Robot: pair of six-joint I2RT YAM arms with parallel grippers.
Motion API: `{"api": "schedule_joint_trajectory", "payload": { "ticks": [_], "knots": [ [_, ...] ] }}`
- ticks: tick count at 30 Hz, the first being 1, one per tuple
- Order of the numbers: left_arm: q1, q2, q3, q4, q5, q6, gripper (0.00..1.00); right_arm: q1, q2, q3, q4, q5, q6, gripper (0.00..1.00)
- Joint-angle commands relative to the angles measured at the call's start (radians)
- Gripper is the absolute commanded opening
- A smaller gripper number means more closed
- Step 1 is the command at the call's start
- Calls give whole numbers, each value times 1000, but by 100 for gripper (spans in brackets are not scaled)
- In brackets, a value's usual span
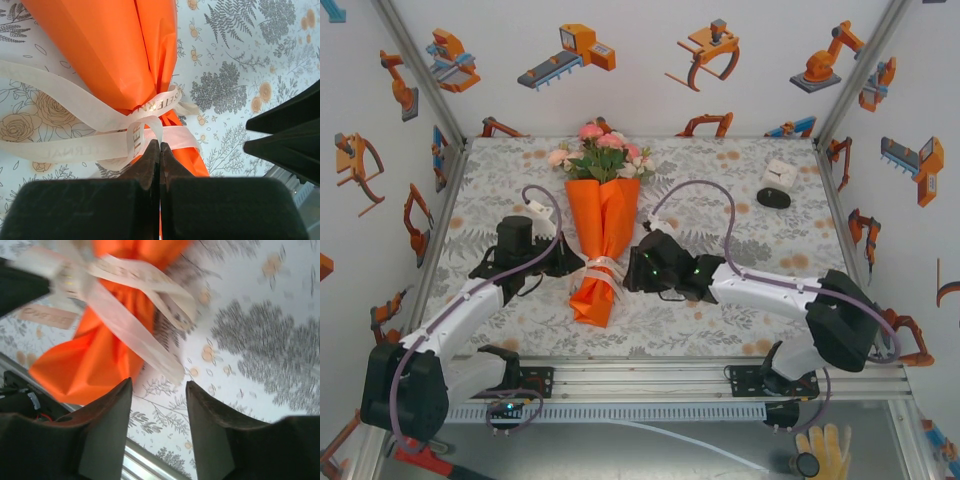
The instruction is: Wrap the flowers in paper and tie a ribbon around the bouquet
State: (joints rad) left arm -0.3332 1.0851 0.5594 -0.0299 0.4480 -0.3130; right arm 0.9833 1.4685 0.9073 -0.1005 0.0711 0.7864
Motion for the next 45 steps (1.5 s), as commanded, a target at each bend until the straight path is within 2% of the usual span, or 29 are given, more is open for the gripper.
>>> {"api": "schedule_joint_trajectory", "payload": {
  "ticks": [1,3,5,9,13,19,24,26,32,36,45],
  "knots": [
    [-3,7,36,15,46,30,0,-23,48,88,-18,-9,-320,53],
    [-4,17,43,9,67,45,0,-93,114,127,-9,-90,-344,53],
    [-4,26,51,5,82,58,0,-154,168,130,56,-227,-365,53],
    [-10,30,63,-12,83,73,0,-179,292,186,84,-380,-489,55],
    [-13,19,65,-9,77,72,0,-207,370,201,173,-475,-455,52],
    [-14,4,64,-14,68,74,0,-212,410,196,214,-436,-438,42],
    [-14,-3,66,-22,61,78,0,-212,402,168,260,-449,-433,39],
    [-14,-1,64,-20,68,78,0,-214,393,167,259,-432,-439,27],
    [-17,34,36,9,71,93,0,-221,365,204,198,-482,-463,7],
    [-29,59,20,66,127,96,0,-221,346,265,126,-543,-463,4],
    [-75,112,16,134,183,110,0,-213,285,280,193,-609,-378,4]
  ]
}}
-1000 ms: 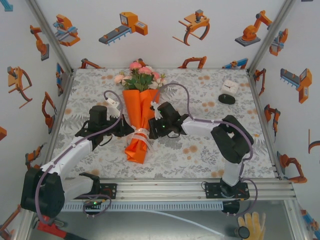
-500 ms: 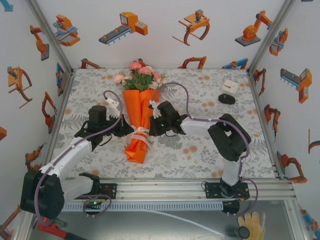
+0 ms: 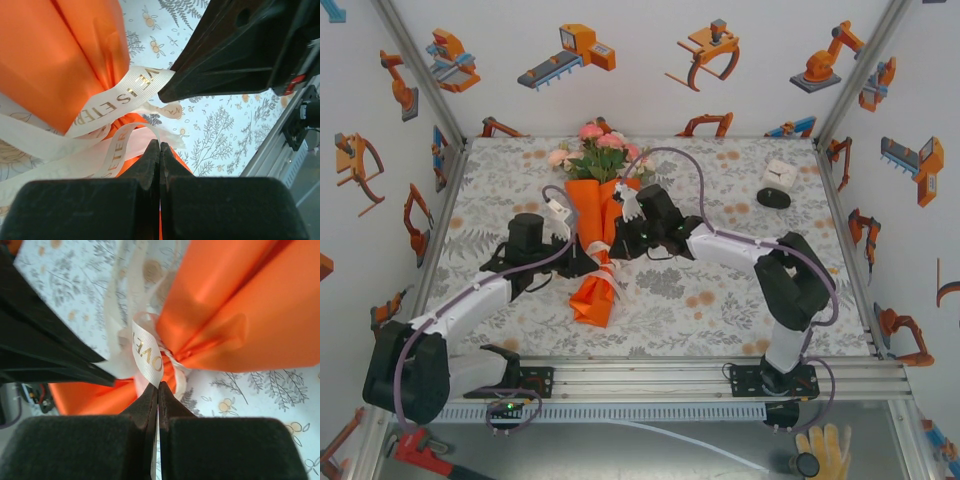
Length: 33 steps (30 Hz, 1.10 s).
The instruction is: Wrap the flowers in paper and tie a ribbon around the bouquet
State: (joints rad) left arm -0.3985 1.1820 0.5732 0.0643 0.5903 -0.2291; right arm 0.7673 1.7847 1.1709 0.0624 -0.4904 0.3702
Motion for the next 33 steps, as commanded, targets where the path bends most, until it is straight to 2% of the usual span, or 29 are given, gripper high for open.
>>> {"api": "schedule_joint_trajectory", "payload": {
  "ticks": [1,4,11,18,26,33],
  "knots": [
    [-10,23,9,31,21,26,0,6,-34,14,36,-55,38,4],
    [-11,36,16,21,-52,24,0,13,-28,13,31,-87,36,7],
    [-11,90,25,82,-103,9,0,35,-27,-8,61,-159,52,15],
    [-10,127,12,199,-94,-28,0,35,-29,-23,73,-216,45,30],
    [-13,226,23,286,-42,-53,0,36,-28,-24,102,-213,36,38],
    [-15,236,-48,534,-15,-162,0,36,-4,-56,189,-226,113,41]
  ]
}}
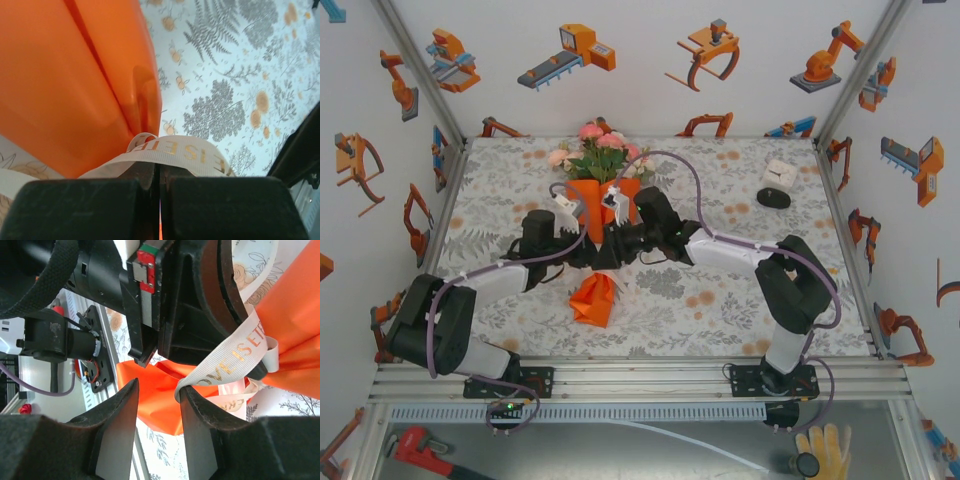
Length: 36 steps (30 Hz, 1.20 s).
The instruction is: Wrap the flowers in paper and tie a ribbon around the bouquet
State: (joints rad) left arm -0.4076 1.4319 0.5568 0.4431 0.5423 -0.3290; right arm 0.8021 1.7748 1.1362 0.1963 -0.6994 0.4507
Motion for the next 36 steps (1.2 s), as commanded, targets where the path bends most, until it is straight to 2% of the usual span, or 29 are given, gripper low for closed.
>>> {"api": "schedule_joint_trajectory", "payload": {
  "ticks": [1,5,12,16,23,27,30,31,33,36],
  "knots": [
    [-7,-20,-42,191,33,-76,0,2,1,-28,57,-13,31,43],
    [-8,-30,-51,261,42,-106,0,2,-25,-46,51,6,17,51],
    [-7,-6,-56,306,42,-135,0,-20,-79,-66,-14,55,-23,58],
    [-10,-5,-60,328,44,-146,0,-41,-147,-124,2,90,-52,67],
    [-10,-41,-49,248,32,-99,0,-125,-186,-174,94,103,37,67],
    [-11,-58,-43,211,28,-81,0,-190,-152,-231,218,233,195,61],
    [-11,-69,-43,198,27,-77,0,-218,-92,-227,226,306,232,49],
    [-11,-71,-43,194,28,-76,0,-225,-58,-217,243,294,238,43],
    [-12,-72,-38,187,27,-73,0,-228,6,-186,277,238,249,36],
    [-14,-73,-31,178,26,-67,0,-224,82,-154,370,146,303,33]
  ]
}}
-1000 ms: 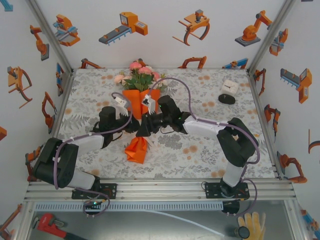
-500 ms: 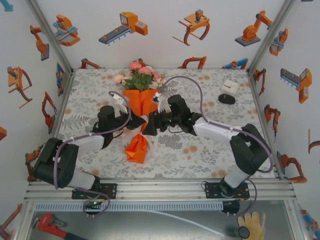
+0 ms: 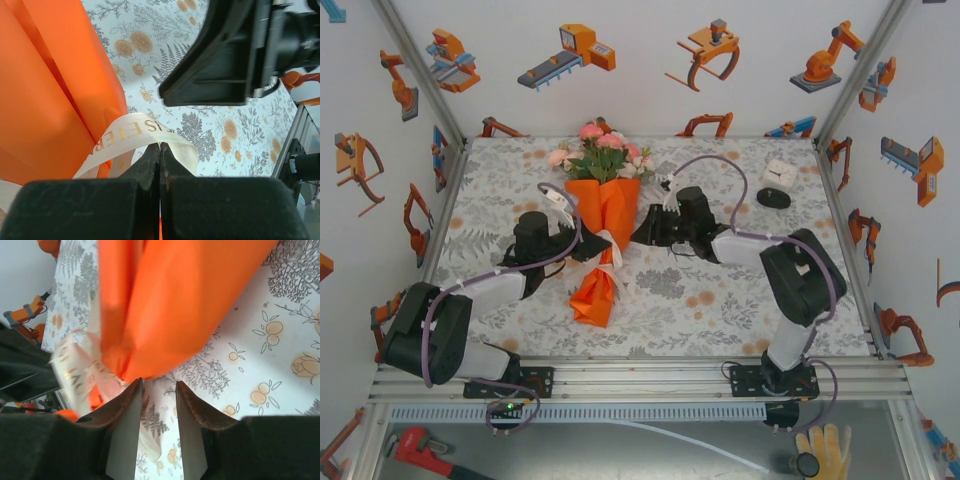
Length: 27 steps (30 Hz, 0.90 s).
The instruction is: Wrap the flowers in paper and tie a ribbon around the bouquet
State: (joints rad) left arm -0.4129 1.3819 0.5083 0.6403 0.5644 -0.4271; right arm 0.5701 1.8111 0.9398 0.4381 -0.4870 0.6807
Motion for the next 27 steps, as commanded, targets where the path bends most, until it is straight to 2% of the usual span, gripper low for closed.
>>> {"api": "schedule_joint_trajectory", "payload": {
  "ticks": [1,7,13,16,19,22,27],
  "knots": [
    [-9,-25,19,-23,3,32,0,8,67,46,164,-94,90,33],
    [-12,-31,32,-45,-1,42,0,45,103,57,259,-215,94,35],
    [-14,-34,38,-50,-2,42,0,77,83,-7,321,-233,-70,40],
    [-16,-35,39,-52,-5,43,0,79,107,-10,388,-259,-102,42],
    [-16,-40,39,-61,-6,43,0,79,142,-21,494,-266,-104,43],
    [-17,-47,40,-76,-10,49,0,80,180,-72,682,-239,-108,46],
    [-18,-60,42,-83,-9,50,0,97,217,-84,719,-189,-163,44]
  ]
}}
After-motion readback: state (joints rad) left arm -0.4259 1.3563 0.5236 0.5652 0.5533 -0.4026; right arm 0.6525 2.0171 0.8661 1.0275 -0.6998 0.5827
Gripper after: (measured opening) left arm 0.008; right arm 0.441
